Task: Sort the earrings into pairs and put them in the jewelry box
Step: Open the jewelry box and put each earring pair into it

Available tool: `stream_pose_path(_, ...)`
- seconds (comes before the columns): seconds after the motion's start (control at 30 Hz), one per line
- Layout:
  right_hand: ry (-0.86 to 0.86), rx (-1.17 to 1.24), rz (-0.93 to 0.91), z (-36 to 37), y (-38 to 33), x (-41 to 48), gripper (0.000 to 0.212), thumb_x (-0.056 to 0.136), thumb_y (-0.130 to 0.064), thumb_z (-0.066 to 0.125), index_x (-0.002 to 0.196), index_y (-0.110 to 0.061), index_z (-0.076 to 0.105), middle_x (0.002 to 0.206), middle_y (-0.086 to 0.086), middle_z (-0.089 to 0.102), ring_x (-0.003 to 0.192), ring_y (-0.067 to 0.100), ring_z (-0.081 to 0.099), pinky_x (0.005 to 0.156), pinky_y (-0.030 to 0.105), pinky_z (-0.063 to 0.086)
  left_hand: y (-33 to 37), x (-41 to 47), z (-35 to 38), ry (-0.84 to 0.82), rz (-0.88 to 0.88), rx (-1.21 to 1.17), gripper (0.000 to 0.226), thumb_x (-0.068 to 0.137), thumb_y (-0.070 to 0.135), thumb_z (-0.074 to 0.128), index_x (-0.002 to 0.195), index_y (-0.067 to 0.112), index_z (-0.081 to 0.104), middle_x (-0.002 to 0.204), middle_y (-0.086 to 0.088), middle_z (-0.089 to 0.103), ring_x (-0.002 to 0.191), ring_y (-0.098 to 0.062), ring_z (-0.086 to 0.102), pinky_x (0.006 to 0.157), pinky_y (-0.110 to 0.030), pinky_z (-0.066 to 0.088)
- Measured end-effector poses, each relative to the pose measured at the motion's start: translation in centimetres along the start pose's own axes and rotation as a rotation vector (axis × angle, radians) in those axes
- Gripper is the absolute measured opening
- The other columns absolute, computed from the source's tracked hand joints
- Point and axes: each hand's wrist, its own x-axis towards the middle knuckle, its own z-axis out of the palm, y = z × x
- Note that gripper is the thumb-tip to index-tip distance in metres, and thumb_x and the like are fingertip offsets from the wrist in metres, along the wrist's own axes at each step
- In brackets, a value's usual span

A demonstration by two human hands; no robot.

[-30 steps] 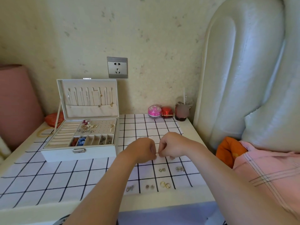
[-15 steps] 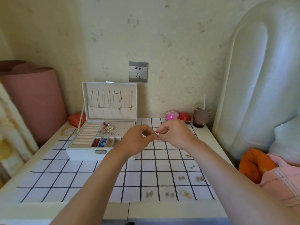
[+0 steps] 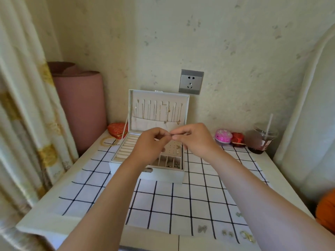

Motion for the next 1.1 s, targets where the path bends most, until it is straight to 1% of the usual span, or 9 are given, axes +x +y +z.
stream_pose_path(0.1,0.02,0.0,0.022,1.4,0.2,1.2,0.015,0.083,-0.012,0.08,0.097,-0.019,0.079,0.09,-0.006,0.075,0.048,-0.005,0.056,0.068,0.025,0.052,-0.7,0.5,-1.5,0.048,-0.039,-0.055,0.007,0.092,0.021,0.067,0.097,0.018,0.07,0.084,-0.002,0.069,0.058,-0.005,0.062,0.056,-0.017,0.05)
stream_pose_path(0.17,0.043,-0.083,0.047,2.2,0.5,1.9,0.015,0.082,-0.014,0.082,0.096,-0.02,0.08,0.085,-0.014,0.071,0.06,-0.01,0.06,0.075,0.024,0.053,-1.4,0.8,-2.6,0.093,-0.064,-0.05,0.007,0.091,0.019,0.068,0.098,0.017,0.071,0.084,-0.001,0.071,0.06,-0.007,0.062,0.057,-0.017,0.049)
stream_pose_path(0.27,0.04,-0.205,0.061,3.1,1.3,2.6,0.01,0.082,-0.017,0.082,0.09,-0.023,0.08,0.08,-0.02,0.067,0.079,-0.004,0.064,0.083,0.024,0.055,-2.4,1.1,-3.9,0.13,-0.079,-0.053,0.006,0.092,0.019,0.067,0.094,0.016,0.071,0.086,0.0,0.071,0.064,-0.009,0.062,0.053,-0.012,0.044)
stream_pose_path(0.4,-0.016,-0.421,0.047,4.2,2.4,3.1,0.005,0.081,-0.028,0.082,0.081,-0.03,0.078,0.082,-0.018,0.072,0.082,0.0,0.066,0.081,0.03,0.057,-3.3,1.6,-4.6,0.169,-0.073,-0.027,0.005,0.092,0.021,0.066,0.092,0.02,0.071,0.084,0.009,0.066,0.069,-0.006,0.06,0.064,-0.017,0.045)
stream_pose_path(0.57,-0.035,-0.556,0.048,5.0,2.8,3.0,0.005,0.081,-0.034,0.08,0.085,-0.031,0.078,0.085,-0.018,0.072,0.084,0.002,0.066,0.072,0.025,0.053,-3.5,2.2,-4.4,0.123,-0.118,-0.045,0.006,0.093,0.021,0.063,0.094,0.017,0.069,0.078,0.002,0.064,0.063,-0.012,0.061,0.055,-0.02,0.046)
stream_pose_path(0.73,-0.011,-0.643,-0.003,5.6,3.0,2.6,0.005,0.086,-0.031,0.074,0.09,-0.033,0.077,0.083,-0.017,0.067,0.075,0.002,0.057,0.058,0.012,0.035,-2.9,2.3,-3.8,0.112,-0.121,-0.095,0.008,0.094,0.015,0.06,0.097,0.011,0.066,0.085,-0.003,0.073,0.058,-0.009,0.06,0.047,-0.011,0.044)
stream_pose_path(0.9,-0.02,-0.687,-0.086,6.2,3.0,2.8,0.007,0.087,-0.028,0.071,0.09,-0.031,0.077,0.091,-0.015,0.073,0.079,0.005,0.063,0.068,0.024,0.05,-3.0,2.4,-3.5,0.106,-0.146,-0.104,0.007,0.093,0.017,0.059,0.094,0.016,0.067,0.083,0.002,0.072,0.061,-0.011,0.062,0.057,-0.021,0.052)
stream_pose_path(1.0,-0.119,-0.687,-0.115,5.8,2.8,3.0,0.008,0.088,-0.029,0.07,0.091,-0.03,0.078,0.089,-0.015,0.073,0.082,0.006,0.066,0.073,0.027,0.053,-3.1,2.4,-3.5,0.13,-0.141,-0.079,0.007,0.093,0.019,0.06,0.093,0.018,0.067,0.079,0.006,0.066,0.063,-0.01,0.063,0.061,-0.023,0.052)
stream_pose_path(1.1,-0.195,-0.606,-0.048,5.2,2.8,3.5,0.012,0.09,-0.03,0.067,0.098,-0.031,0.076,0.093,-0.017,0.071,0.089,0.005,0.065,0.083,0.031,0.054,-2.8,2.4,-3.3,0.126,-0.163,-0.118,0.009,0.093,0.019,0.06,0.093,0.016,0.069,0.083,0.003,0.07,0.06,-0.008,0.061,0.054,-0.019,0.048)
